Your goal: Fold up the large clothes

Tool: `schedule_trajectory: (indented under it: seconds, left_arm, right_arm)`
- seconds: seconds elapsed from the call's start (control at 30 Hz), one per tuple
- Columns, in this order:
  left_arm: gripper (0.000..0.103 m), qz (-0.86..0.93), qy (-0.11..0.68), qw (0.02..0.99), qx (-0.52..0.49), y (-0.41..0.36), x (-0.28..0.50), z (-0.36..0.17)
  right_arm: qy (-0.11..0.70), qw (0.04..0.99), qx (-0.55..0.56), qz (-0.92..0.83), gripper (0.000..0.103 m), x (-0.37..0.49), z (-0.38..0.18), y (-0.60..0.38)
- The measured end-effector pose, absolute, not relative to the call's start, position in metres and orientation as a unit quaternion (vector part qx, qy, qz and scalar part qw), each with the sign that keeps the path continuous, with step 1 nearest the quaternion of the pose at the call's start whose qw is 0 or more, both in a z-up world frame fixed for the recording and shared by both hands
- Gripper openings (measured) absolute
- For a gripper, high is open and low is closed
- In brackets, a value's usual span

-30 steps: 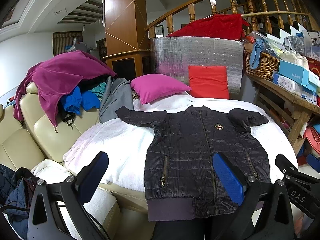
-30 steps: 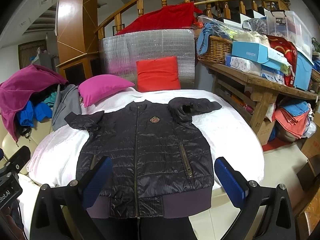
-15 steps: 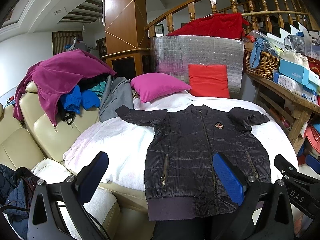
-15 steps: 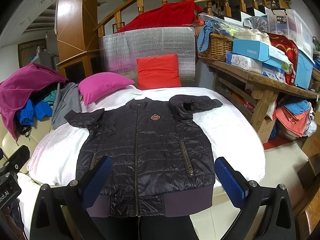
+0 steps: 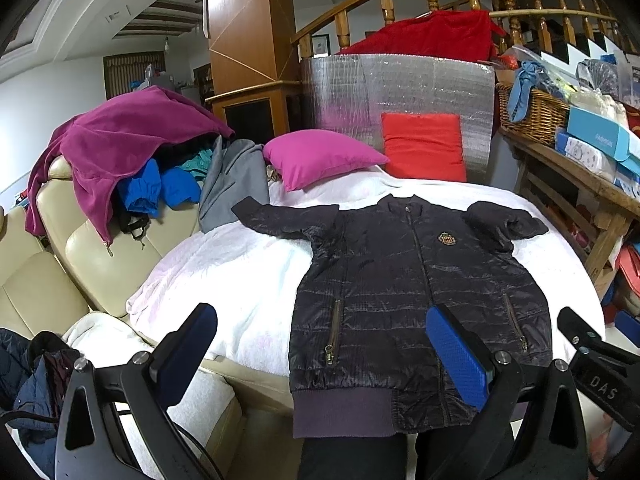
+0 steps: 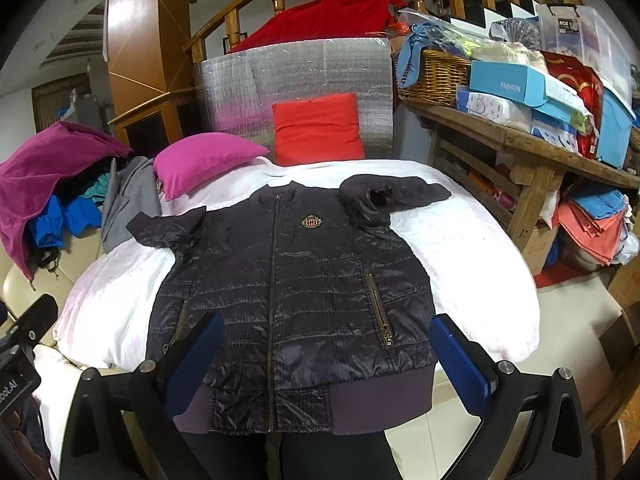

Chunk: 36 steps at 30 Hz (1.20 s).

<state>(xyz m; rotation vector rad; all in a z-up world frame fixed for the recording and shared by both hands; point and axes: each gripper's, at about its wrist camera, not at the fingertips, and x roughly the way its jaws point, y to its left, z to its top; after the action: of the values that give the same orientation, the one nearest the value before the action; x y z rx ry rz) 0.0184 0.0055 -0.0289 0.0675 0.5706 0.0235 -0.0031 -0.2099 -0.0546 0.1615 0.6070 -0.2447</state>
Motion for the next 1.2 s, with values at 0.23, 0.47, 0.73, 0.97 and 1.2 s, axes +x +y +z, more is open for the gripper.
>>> schedule_trajectory:
  seconds: [0.23, 0.47, 0.73, 0.97, 1.2]
  left_arm:
    - [0.103, 0.000, 0.252, 0.968, 0.007, 0.014, 0.040, -0.001]
    - [0.103, -0.017, 0.250, 0.968, -0.023, 0.020, 0.090, 0.013]
    - [0.103, -0.037, 0.280, 0.959, -0.009, -0.007, 0.158, -0.008]
    - [0.103, -0.029, 0.312, 0.949, 0.019, -0.029, 0.223, -0.043]
    - [0.103, 0.041, 0.340, 0.939, 0.010, -0.036, 0.313, -0.105]
  right_arm:
    - [0.301, 0.939, 0.104, -0.128, 0.103, 0.003, -0.034, -0.235]
    - [0.287, 0.940, 0.100, -0.156, 0.103, 0.030, 0.009, -0.256]
    - [0.290, 0.931, 0.150, -0.164, 0.103, 0.085, 0.028, -0.291]
    - [0.312, 0.922, 0.161, -0.166, 0.103, 0.147, 0.001, -0.324]
    - [0.342, 0.909, 0.193, -0.142, 0.103, 0.225, -0.053, -0.388]
